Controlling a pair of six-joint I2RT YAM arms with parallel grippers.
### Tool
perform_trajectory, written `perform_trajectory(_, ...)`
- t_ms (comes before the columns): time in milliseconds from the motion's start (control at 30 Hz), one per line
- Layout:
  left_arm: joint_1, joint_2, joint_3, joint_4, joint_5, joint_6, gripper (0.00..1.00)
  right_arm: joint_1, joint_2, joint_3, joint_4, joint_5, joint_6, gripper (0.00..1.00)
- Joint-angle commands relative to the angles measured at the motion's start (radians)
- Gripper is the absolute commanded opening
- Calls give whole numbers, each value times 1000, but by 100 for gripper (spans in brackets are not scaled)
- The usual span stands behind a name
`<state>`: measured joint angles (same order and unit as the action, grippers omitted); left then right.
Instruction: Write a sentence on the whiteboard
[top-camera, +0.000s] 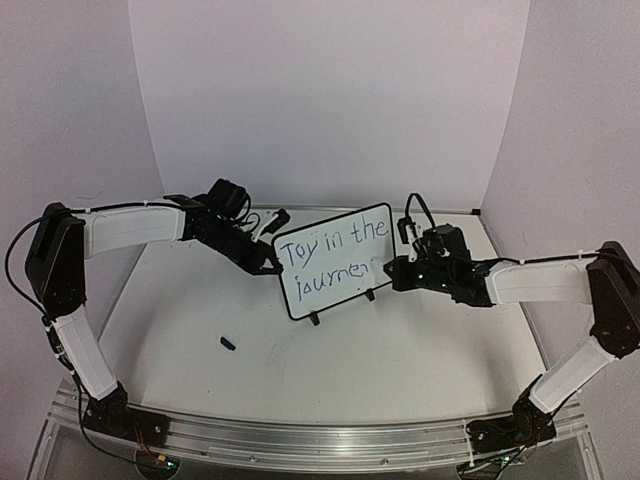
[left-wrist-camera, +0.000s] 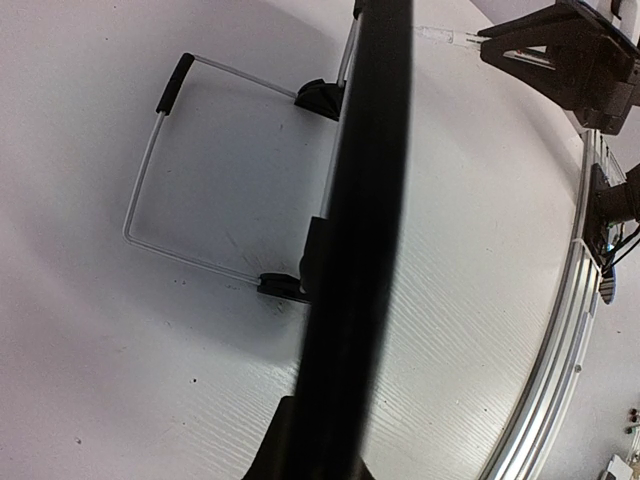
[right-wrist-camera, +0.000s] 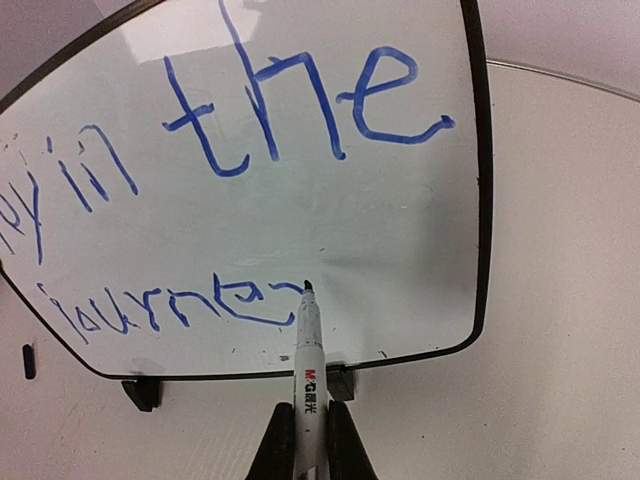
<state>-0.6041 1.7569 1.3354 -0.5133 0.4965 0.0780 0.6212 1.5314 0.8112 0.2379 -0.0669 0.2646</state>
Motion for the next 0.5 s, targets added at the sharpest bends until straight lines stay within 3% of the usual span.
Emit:
perform_trajectory(0, -13, 54, -3, -76, -70, 25, 0, -6, 18, 33, 20, 36, -13, 0)
perform_trajectory(467, -13, 56, -4, -74, -70, 25, 0, -6, 58, 34, 72, 44, -21, 0)
